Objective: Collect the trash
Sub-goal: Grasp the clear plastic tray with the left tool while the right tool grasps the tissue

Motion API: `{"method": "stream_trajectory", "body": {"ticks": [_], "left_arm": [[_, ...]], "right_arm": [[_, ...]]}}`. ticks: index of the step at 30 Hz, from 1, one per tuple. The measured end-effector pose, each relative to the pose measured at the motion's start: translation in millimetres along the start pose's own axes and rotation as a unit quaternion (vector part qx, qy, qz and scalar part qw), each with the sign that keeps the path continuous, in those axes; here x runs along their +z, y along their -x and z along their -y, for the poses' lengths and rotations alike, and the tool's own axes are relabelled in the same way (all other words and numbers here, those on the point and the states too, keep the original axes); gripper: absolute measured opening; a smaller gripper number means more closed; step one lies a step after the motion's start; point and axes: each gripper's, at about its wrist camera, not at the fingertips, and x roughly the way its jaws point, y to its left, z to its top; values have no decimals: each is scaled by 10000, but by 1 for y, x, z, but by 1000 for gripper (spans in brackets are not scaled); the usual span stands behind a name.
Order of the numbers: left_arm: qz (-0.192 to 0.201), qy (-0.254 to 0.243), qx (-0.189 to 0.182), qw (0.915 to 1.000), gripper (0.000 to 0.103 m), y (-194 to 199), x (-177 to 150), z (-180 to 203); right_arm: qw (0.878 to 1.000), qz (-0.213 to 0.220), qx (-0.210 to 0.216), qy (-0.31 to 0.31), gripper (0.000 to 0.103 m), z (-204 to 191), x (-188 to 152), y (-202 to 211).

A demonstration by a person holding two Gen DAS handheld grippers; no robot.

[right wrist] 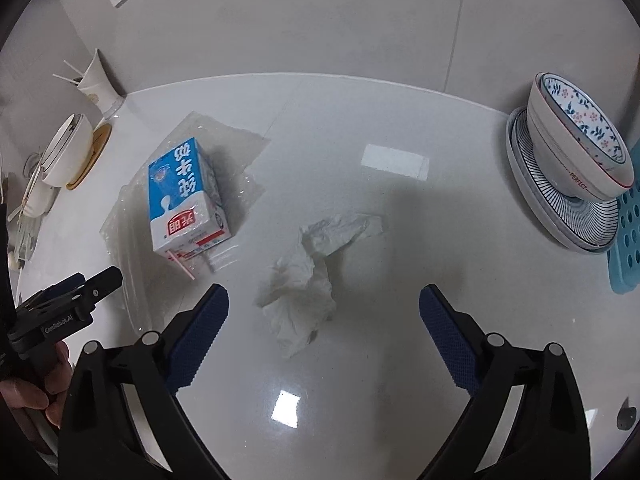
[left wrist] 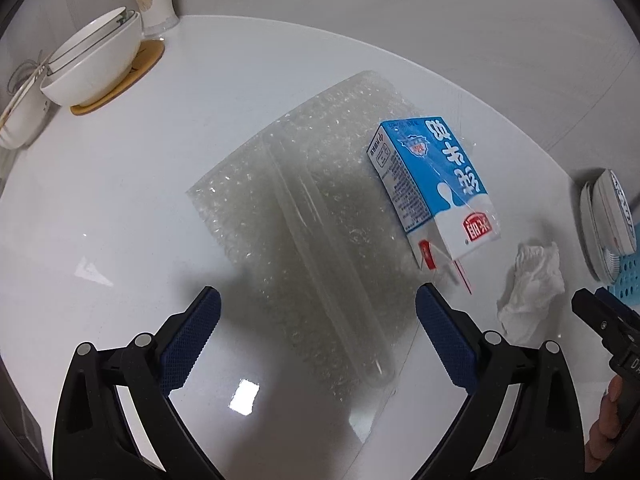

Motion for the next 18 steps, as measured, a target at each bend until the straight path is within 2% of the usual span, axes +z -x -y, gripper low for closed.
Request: {"method": "stream_trajectory", "body": {"ticks": [7,9,12,13,15,16,18], "left_arm": [[-440,97,324,9985,84,-34,15,6],[-532,52,413,9977,72,-40,16,8],[-609,39,533,9967,61,-42,16,10],[-612,53,539,9967,59,-41,15,11],[-609,55,607,9963,47,-40,15,12],[-607,45,649,9960,44,-38,15,13],[-607,37,713,9956,30,-36,15,15]], "right_arm": [[9986,-475,-43,-235,70,2,10,-39],[9981,-555,-44,-267,64,3,12,-46],[9973,-637,-35,-365,56,5,13,-51],[9970,-662,-37,-389,52,6,13,-52],[9965,-732,-49,-406,41,7,14,-55],[9961,-769,-59,-424,33,7,14,-56],[9959,-787,-36,-445,24,7,13,-57]]}}
